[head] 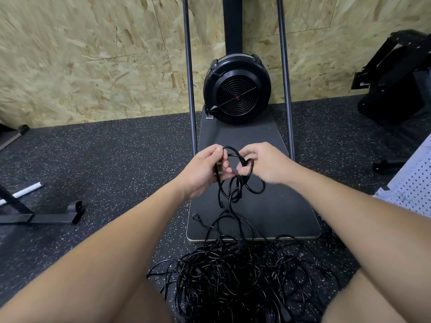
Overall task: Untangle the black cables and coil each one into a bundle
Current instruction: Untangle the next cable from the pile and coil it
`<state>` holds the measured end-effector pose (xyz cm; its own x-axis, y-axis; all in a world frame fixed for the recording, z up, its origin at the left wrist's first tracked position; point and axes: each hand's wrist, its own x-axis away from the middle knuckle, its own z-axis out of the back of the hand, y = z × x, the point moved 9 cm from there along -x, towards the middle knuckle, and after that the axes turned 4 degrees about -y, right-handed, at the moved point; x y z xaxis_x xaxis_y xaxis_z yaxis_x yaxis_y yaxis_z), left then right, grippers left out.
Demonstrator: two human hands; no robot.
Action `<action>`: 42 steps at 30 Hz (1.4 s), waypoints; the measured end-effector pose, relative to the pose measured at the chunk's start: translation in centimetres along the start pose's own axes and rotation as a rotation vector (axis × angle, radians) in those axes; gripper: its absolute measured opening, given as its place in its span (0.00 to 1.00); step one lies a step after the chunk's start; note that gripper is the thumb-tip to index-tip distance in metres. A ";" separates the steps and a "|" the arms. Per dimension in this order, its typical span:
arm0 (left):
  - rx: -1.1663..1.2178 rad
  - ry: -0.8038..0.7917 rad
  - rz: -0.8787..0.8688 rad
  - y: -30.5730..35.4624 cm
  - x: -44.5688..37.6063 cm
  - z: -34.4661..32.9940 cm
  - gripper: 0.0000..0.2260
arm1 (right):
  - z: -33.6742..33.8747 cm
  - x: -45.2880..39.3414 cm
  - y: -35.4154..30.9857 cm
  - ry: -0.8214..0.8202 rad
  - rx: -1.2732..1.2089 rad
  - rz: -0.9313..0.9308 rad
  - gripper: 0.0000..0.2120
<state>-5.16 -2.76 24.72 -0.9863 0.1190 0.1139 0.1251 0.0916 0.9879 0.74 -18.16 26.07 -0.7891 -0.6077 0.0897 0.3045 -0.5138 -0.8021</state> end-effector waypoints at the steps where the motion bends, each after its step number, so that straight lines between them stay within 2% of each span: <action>1: -0.063 0.029 -0.020 0.2 0.0 0.0 0.13 | 0.1 0.1 -0.3 0.019 0.063 0.023 0.12; 3: -0.292 0.112 -0.102 1.3 -0.1 0.2 0.15 | 0.6 0.3 -0.9 0.084 0.196 0.057 0.08; 5: -0.541 0.163 -0.163 2.1 0.0 0.1 0.22 | 1.2 0.5 -1.3 0.142 0.253 0.058 0.07; 7: -0.629 0.169 -0.123 1.6 0.0 -0.2 0.30 | 1.3 0.6 -1.4 0.144 0.268 0.058 0.08; 9: -0.583 0.129 -0.078 0.6 -0.1 -0.7 0.33 | 1.3 0.7 -1.6 0.128 0.251 0.079 0.14; 11: -0.588 0.128 -0.085 0.7 0.1 -1.0 0.31 | 1.2 0.8 -1.5 0.099 0.215 0.101 0.18; 15: -0.586 0.148 -0.146 1.6 0.1 -0.8 0.17 | 1.2 0.7 -1.1 0.051 0.120 0.137 0.11; 19: -0.575 0.165 -0.160 1.6 0.0 0.1 0.08 | 0.6 1.2 -2.0 -0.085 -0.100 0.176 0.15; 23: -0.621 0.185 -0.197 1.9 -0.3 0.5 0.07 | 0.1 1.3 -2.3 -0.167 -0.186 0.164 0.19; 26: -0.543 0.192 -0.196 1.8 -0.6 0.6 0.06 | 0.7 1.3 -2.2 -0.124 -0.242 0.139 0.22; 29: -0.506 0.230 -0.197 1.9 -0.7 1.1 0.06 | 2.2 1.3 -1.6 0.072 -0.082 0.055 0.22; 32: -0.452 0.229 -0.186 1.7 -0.7 1.1 0.07 | 3.2 1.3 -1.5 0.197 0.088 0.061 0.09; 34: -0.435 0.191 -0.171 1.4 -0.7 0.6 0.08 | 3.1 1.3 -1.5 0.218 0.128 0.081 0.09; 38: -0.334 0.116 -0.156 0.9 -0.7 -0.6 0.10 | 3.0 1.2 -1.6 0.248 0.152 0.091 0.15; 42: -0.245 0.108 -0.106 0.3 -1.0 -0.6 0.13 | 2.7 1.3 -2.8 0.236 0.373 0.135 0.14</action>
<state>-4.26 -3.45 24.93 -0.9999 0.0139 0.0063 0.0042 -0.1450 0.9894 0.25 -19.15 30.07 -0.8160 -0.5517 -0.1726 0.5499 -0.6488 -0.5259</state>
